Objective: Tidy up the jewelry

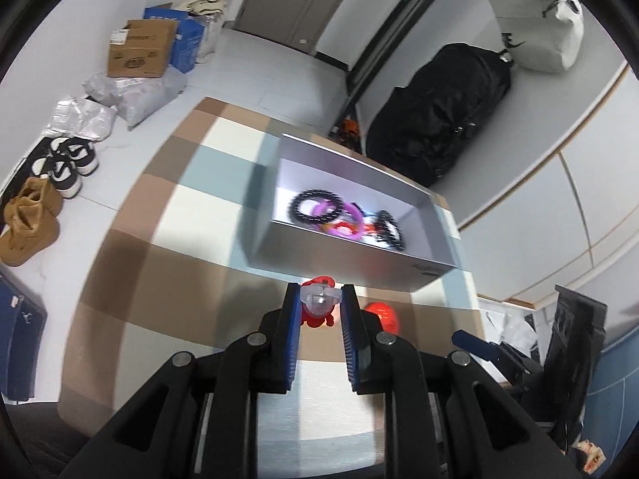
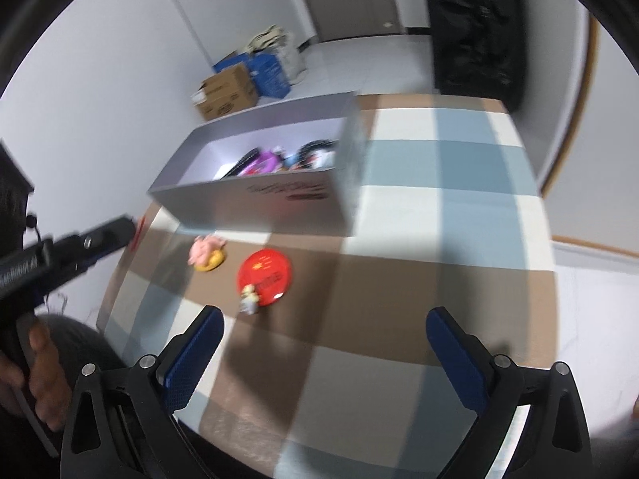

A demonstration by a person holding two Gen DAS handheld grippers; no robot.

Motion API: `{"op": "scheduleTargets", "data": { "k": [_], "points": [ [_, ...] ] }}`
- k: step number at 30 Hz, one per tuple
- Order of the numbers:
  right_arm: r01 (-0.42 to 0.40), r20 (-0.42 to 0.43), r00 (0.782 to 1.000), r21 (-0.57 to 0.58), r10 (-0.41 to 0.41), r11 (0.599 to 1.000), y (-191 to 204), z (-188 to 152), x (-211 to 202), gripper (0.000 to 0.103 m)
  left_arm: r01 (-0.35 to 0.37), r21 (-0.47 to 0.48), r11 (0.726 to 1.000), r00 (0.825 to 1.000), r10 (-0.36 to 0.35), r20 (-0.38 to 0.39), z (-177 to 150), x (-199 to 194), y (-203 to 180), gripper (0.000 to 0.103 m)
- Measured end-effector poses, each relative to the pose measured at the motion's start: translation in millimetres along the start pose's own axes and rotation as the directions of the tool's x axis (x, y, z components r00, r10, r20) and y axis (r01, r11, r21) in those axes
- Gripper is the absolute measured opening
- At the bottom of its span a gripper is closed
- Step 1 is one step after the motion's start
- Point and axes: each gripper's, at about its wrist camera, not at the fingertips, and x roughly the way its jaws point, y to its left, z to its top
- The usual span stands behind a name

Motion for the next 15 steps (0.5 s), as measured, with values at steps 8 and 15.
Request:
{"op": "scheduleTargets", "data": {
  "k": [8, 15],
  "points": [
    [0.016, -0.031, 0.999, -0.083, -0.019, 0.996, 30, -2, 16, 0.067, 0.024, -0.012, 1.000, 1.000, -0.024, 0.010, 3, -9, 8, 0.014],
    [0.050, -0.030, 0.998, -0.104, -0.053, 0.993, 40, -1, 26, 0.035, 0.015, 0.003, 1.000, 1.000, -0.015, 0.000, 1, -9, 10, 0.014]
  ]
}}
